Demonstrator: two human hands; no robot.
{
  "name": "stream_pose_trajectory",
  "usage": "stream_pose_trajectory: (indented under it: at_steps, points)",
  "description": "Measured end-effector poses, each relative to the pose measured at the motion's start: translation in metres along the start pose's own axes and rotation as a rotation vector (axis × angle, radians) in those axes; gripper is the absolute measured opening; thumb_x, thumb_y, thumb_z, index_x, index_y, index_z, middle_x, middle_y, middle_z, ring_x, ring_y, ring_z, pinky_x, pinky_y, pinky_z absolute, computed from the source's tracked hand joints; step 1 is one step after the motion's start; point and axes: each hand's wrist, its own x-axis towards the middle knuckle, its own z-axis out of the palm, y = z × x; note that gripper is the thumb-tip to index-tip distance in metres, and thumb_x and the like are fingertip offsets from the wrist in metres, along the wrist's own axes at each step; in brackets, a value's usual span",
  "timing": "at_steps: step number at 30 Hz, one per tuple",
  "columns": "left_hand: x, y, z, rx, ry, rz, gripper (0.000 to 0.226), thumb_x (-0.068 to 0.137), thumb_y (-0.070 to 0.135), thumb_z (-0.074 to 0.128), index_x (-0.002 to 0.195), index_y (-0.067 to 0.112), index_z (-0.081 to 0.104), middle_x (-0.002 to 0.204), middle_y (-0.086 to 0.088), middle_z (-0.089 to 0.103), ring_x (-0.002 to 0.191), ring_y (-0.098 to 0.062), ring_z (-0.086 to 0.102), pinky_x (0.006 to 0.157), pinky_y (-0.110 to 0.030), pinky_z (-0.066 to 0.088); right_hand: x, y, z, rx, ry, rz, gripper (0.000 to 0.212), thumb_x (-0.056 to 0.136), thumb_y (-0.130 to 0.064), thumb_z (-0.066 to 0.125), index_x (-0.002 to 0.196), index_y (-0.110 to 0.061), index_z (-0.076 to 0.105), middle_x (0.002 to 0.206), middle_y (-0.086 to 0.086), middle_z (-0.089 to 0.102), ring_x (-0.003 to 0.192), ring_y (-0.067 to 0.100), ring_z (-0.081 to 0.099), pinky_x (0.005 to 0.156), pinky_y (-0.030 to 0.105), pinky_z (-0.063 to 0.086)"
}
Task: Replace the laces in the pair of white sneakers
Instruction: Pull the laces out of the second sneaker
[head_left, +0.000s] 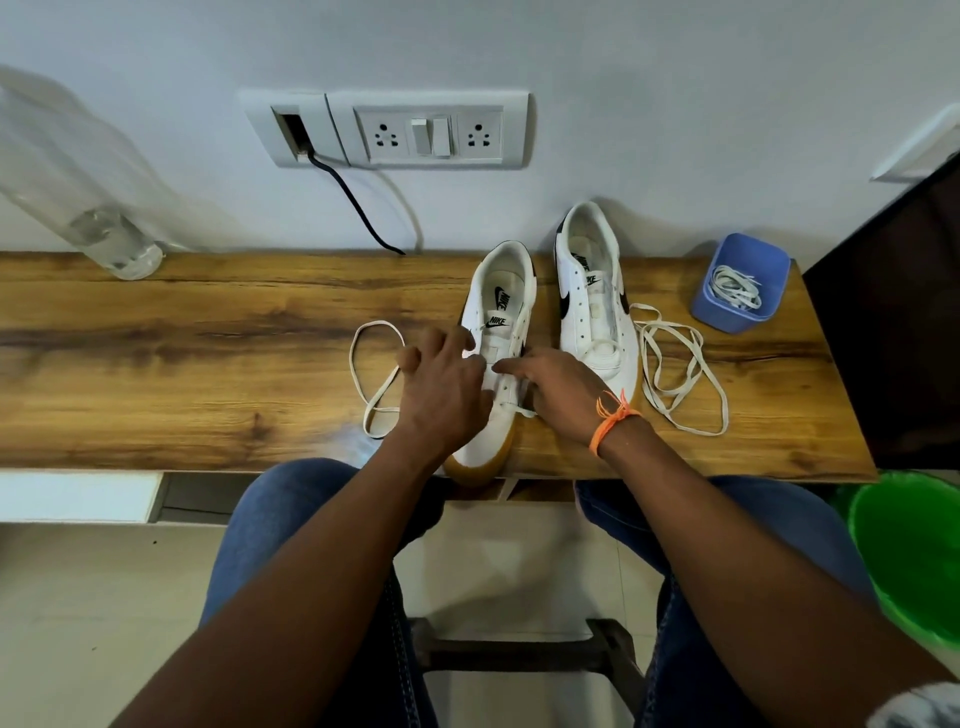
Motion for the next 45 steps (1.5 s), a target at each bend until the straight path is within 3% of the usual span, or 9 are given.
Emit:
stream_pose_trajectory:
  at_steps: [11,15,21,25,29,33,37,40,45]
  points:
    - [0.003,0.000,0.003,0.013,-0.061,0.073,0.025,0.091,0.033,0.056,0.103,0.017,0.071,0.129,-0.001,0.043,0.121,-0.027,0.034,0.089,-0.044,0.028,0.000,0.001,0.006,-0.036,0.076,-0.009,0.039,0.089,0.000,0.055,0.120,-0.021,0.067,0.121,0.014,0.064,0.113,0.033,0.058,0.100,0.045,0.047]
    - [0.003,-0.008,-0.005,0.038,0.048,-0.144,0.030,0.083,0.028,0.055,0.104,0.007,0.060,0.120,-0.009,0.043,0.111,-0.031,0.037,0.081,-0.040,0.023,0.000,0.006,0.003,-0.038,0.066,-0.014,0.044,0.085,0.007,0.055,0.116,-0.019,0.069,0.116,0.011,0.066,0.111,0.030,0.056,0.096,0.038,0.044]
    - [-0.002,-0.021,-0.018,-0.104,-0.032,-0.571,0.030,0.085,0.018,0.053,0.108,0.001,0.060,0.125,-0.016,0.041,0.117,-0.036,0.037,0.095,-0.048,0.031,0.000,0.008,0.011,-0.006,0.040,0.028,0.052,0.082,0.012,0.055,0.123,-0.018,0.066,0.121,0.015,0.065,0.120,0.035,0.052,0.104,0.045,0.041]
    - [-0.005,-0.010,-0.018,-0.129,-0.082,-0.379,0.035,0.081,0.013,0.058,0.116,0.012,0.061,0.133,-0.013,0.037,0.123,-0.036,0.033,0.100,-0.048,0.029,-0.017,-0.013,0.031,0.023,0.370,0.136,0.053,0.081,0.003,0.059,0.132,-0.012,0.056,0.122,0.013,0.060,0.118,0.035,0.052,0.098,0.049,0.046]
    - [-0.006,0.000,-0.015,-0.082,-0.091,-0.019,0.036,0.083,0.017,0.059,0.116,0.029,0.068,0.135,-0.002,0.040,0.127,-0.030,0.031,0.098,-0.044,0.027,-0.041,-0.040,0.052,0.097,0.651,0.510,0.020,0.079,-0.016,0.065,0.097,-0.019,0.058,0.109,0.007,0.052,0.103,0.027,0.050,0.089,0.042,0.039]
    - [-0.007,0.000,-0.009,0.000,-0.135,0.056,0.025,0.090,0.026,0.061,0.111,0.035,0.070,0.132,0.001,0.043,0.124,-0.028,0.034,0.096,-0.045,0.031,-0.061,-0.033,0.069,0.077,0.519,0.413,0.010,0.086,-0.021,0.060,0.080,-0.020,0.052,0.084,0.001,0.057,0.078,0.020,0.054,0.068,0.035,0.046]
    - [-0.002,0.004,-0.006,0.023,-0.115,0.066,0.020,0.089,0.021,0.060,0.104,0.026,0.071,0.121,-0.002,0.049,0.117,-0.029,0.038,0.093,-0.048,0.034,-0.060,-0.041,0.084,0.141,0.295,0.459,0.035,0.086,-0.050,0.062,0.071,-0.019,0.062,0.069,-0.002,0.063,0.065,0.016,0.058,0.056,0.028,0.044]
    - [0.000,0.007,-0.004,-0.088,-0.131,-0.012,0.021,0.087,0.016,0.057,0.099,0.021,0.073,0.115,-0.002,0.051,0.116,-0.028,0.042,0.085,-0.042,0.027,-0.051,-0.041,0.087,0.242,0.376,0.505,0.046,0.081,-0.061,0.064,0.087,-0.015,0.065,0.084,0.000,0.064,0.077,0.015,0.057,0.062,0.030,0.045]
    - [0.001,0.000,-0.010,-0.156,-0.105,-0.162,0.020,0.084,0.016,0.064,0.101,0.019,0.073,0.121,-0.001,0.053,0.119,-0.023,0.043,0.086,-0.041,0.024,-0.042,-0.041,0.089,0.293,0.330,0.480,0.036,0.085,-0.041,0.069,0.099,-0.009,0.062,0.098,0.009,0.067,0.091,0.026,0.061,0.067,0.029,0.041]
